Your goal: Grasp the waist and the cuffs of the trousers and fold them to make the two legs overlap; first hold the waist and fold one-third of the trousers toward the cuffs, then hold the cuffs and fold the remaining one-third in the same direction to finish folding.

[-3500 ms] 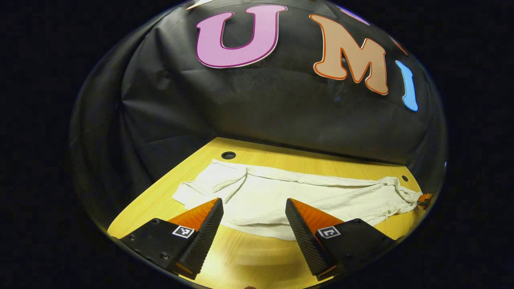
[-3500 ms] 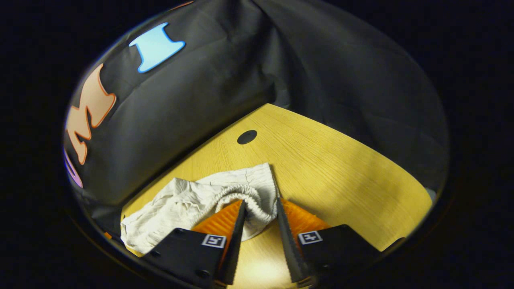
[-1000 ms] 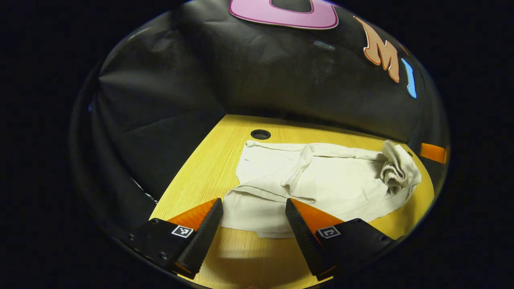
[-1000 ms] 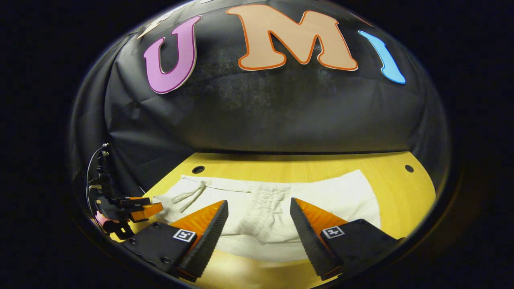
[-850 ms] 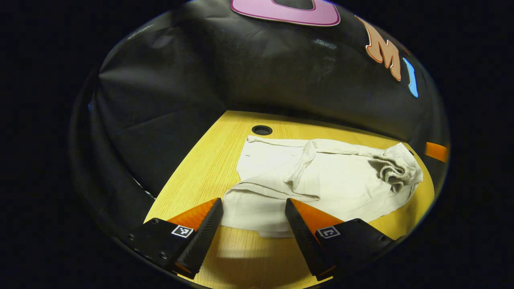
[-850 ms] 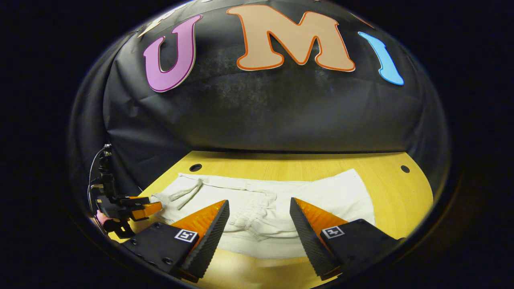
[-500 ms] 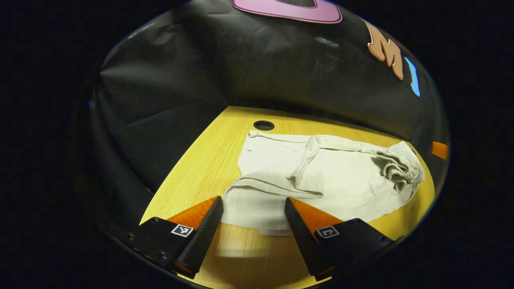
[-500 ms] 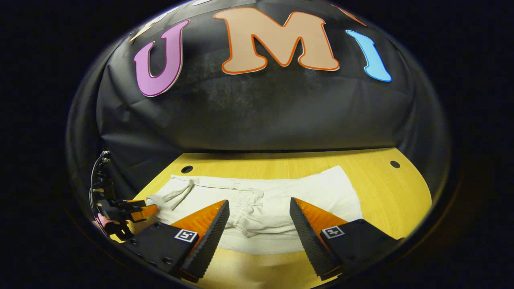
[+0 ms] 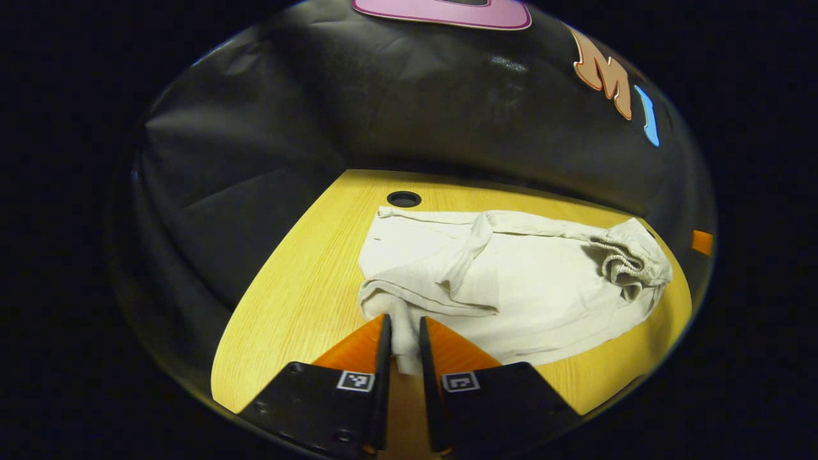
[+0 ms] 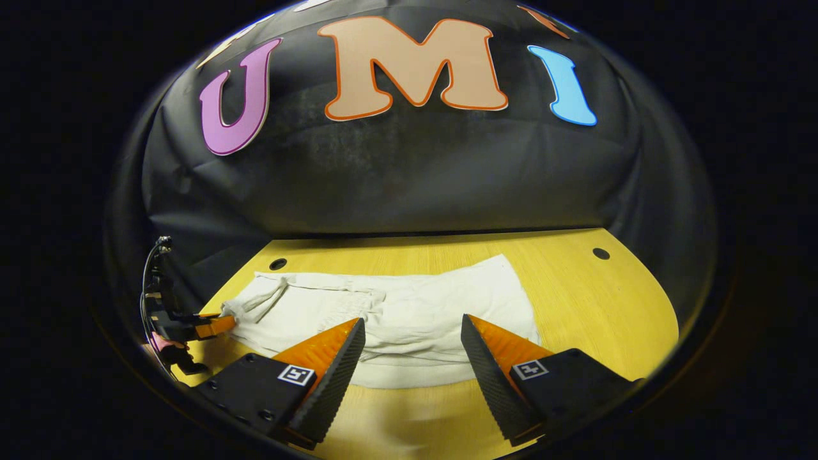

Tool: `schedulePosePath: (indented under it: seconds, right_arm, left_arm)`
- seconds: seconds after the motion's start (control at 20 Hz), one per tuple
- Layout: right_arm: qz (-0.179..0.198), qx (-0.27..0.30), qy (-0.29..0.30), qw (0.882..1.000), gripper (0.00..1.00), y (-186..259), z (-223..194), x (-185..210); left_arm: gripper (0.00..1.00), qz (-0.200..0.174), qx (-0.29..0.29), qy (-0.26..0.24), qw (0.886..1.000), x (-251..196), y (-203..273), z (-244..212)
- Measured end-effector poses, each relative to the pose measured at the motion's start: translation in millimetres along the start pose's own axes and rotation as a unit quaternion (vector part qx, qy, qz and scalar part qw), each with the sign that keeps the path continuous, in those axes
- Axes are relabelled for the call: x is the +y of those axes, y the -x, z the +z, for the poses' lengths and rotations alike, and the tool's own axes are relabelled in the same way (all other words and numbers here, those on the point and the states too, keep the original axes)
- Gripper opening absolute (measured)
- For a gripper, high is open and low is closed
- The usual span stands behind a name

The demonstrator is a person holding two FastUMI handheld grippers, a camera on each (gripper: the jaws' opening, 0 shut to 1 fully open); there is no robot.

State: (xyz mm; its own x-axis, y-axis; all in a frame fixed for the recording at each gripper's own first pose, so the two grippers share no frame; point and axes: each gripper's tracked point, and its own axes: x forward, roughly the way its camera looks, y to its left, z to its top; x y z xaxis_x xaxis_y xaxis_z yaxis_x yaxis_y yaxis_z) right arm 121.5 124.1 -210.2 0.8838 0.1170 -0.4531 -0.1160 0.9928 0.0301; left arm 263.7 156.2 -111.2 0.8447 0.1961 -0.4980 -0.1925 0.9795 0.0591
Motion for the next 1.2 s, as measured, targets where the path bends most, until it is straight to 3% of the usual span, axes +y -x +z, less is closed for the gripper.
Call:
schedulePosePath:
  seconds: [0.05,0.25,0.5,0.55,0.6,0.8,0.85,0.95,1.2]
  right_arm:
    - [-0.002,0.000,0.001,1.000,0.96,3.3,-0.3,-2.8]
    - [-0.012,0.006,0.012,1.000,0.96,11.7,-4.9,-16.5]
    - [-0.020,0.007,0.013,1.000,0.96,21.4,-4.3,-34.4]
    - [-0.022,0.009,0.009,1.000,0.92,22.9,-5.7,-38.6]
    - [-0.022,0.009,0.005,1.000,0.96,24.8,-5.5,-42.2]
    - [-0.020,0.012,-0.005,1.000,0.96,30.2,-8.3,-58.6]
    - [-0.018,0.015,-0.006,1.000,0.92,31.4,-9.8,-62.2]
    - [-0.015,0.017,-0.005,1.000,0.96,33.2,-9.9,-71.7]
    - [-0.006,0.020,-0.012,1.000,0.96,38.7,-10.7,-101.2]
  left_arm:
    - [0.11,0.003,-0.002,0.007,1.000,-0.9,0.2,0.3]
    - [0.01,0.022,-0.009,0.035,0.999,-0.8,-0.7,1.1]
    - [0.00,0.019,-0.024,0.104,0.994,-14.4,6.4,18.2]
    - [0.00,0.017,-0.031,0.116,0.993,-18.7,10.1,26.4]
    - [0.00,0.016,-0.039,0.120,0.992,-22.0,12.0,32.9]
    - [0.00,0.000,-0.064,0.106,0.992,-57.6,24.3,63.1]
    - [0.00,-0.005,-0.071,0.102,0.992,-68.5,28.6,71.4]
    - [0.00,-0.020,-0.083,0.098,0.992,-97.9,31.1,86.4]
    - [0.00,-0.061,-0.105,0.079,0.989,-180.7,34.2,125.3]
